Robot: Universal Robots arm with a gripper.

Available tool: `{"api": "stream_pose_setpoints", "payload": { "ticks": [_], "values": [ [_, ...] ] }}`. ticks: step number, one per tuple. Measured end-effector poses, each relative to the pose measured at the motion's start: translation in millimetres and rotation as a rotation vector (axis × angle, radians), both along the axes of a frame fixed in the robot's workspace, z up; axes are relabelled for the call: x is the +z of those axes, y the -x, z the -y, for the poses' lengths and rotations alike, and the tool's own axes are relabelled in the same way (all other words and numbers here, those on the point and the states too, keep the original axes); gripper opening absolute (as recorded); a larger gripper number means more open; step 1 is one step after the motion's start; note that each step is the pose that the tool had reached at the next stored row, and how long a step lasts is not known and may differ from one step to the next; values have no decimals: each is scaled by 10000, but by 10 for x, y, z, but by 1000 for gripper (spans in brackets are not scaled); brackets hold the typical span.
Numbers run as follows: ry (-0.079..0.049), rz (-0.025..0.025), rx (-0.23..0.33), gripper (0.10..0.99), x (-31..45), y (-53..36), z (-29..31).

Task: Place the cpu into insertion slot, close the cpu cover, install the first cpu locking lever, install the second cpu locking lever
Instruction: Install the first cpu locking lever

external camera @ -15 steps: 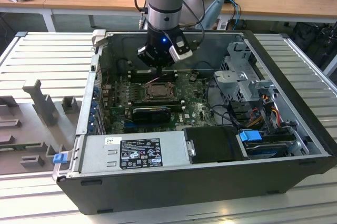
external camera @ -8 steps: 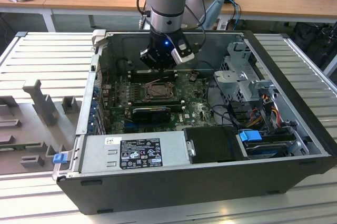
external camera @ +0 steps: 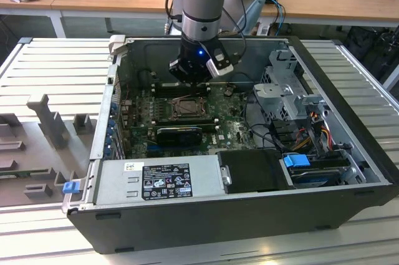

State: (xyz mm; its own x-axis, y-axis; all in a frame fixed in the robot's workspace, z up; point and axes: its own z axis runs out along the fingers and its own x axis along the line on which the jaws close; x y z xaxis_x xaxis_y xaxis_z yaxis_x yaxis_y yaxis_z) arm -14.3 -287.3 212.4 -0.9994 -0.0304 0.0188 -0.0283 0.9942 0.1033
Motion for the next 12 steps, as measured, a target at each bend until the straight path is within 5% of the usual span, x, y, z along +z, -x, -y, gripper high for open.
{"api": "stream_pose_setpoints", "payload": {
  "ticks": [12],
  "values": [
    [12,0,5,106,-73,-16,-2]
  ]
}}
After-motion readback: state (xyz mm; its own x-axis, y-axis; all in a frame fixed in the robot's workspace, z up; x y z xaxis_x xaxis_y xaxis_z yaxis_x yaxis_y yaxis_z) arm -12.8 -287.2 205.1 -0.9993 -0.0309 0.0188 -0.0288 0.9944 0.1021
